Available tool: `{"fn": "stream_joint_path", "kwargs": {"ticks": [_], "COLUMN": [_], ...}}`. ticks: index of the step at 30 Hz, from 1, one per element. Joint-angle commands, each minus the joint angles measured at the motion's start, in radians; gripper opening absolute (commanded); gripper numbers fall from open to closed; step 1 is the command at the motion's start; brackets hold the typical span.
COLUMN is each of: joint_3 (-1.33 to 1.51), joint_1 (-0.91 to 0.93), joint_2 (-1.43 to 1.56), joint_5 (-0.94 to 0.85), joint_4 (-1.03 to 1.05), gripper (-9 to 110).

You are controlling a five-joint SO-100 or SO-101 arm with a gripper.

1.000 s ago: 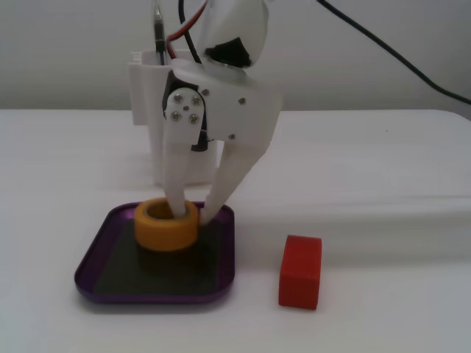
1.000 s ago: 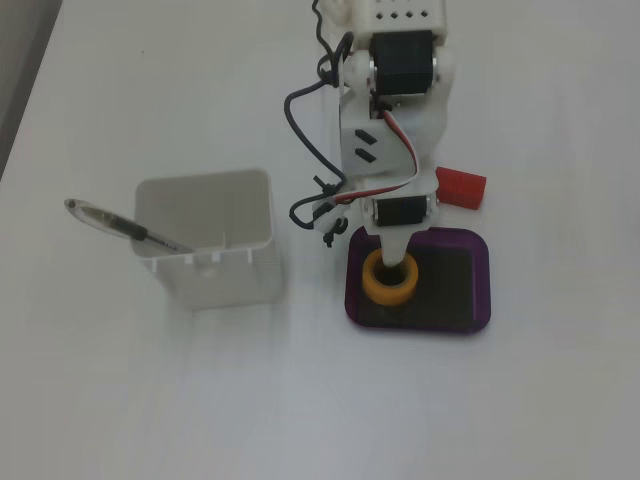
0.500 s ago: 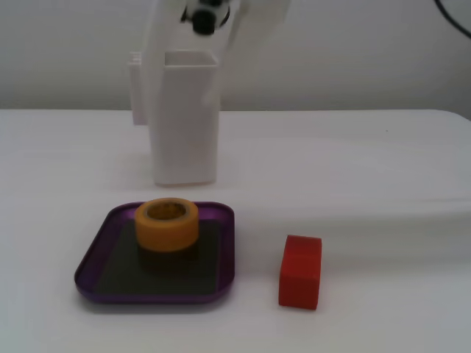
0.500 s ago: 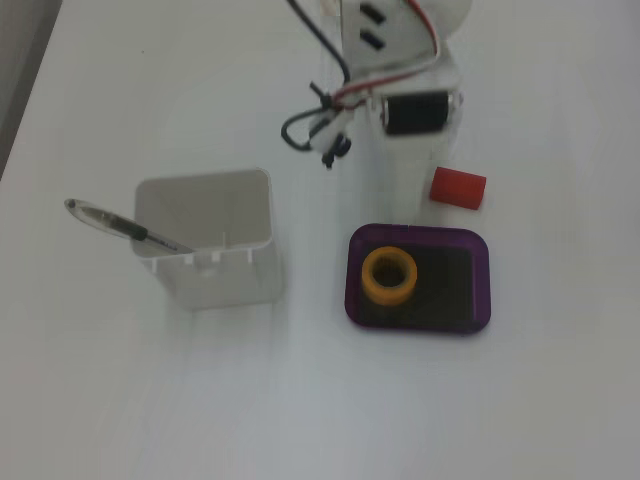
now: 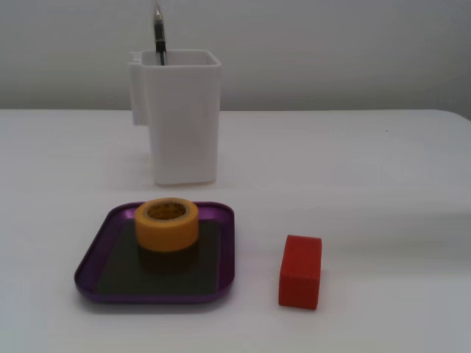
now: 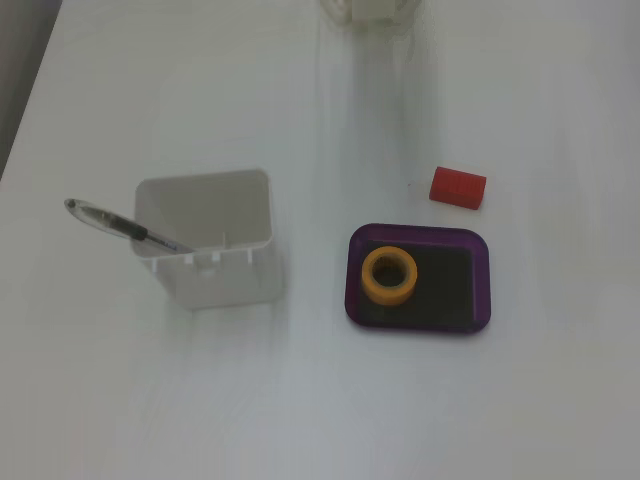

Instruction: Grab up the yellow tape and put it in the box.

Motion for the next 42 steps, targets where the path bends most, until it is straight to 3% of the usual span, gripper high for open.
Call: {"fn": "stream_joint_path", "kwargs": {"ticks": [1, 8, 19, 24, 36, 42], "joint_3": [0.233, 0.792, 1.489, 1.614, 1.818, 1.876], "joint_1": [0.006, 0.006, 0.006, 0.026, 0.103, 0.1], "joint_2": [0.201, 0.541, 1.146, 1.338, 1.292, 1.292], "joint_5": [0.002, -0.002, 0.0, 0.002, 0.012, 0.158], "joint_4": [-0.044, -0.152, -0.5, -0.506, -0.5, -0.514], "gripper": [13, 13, 13, 13, 13, 13]}}
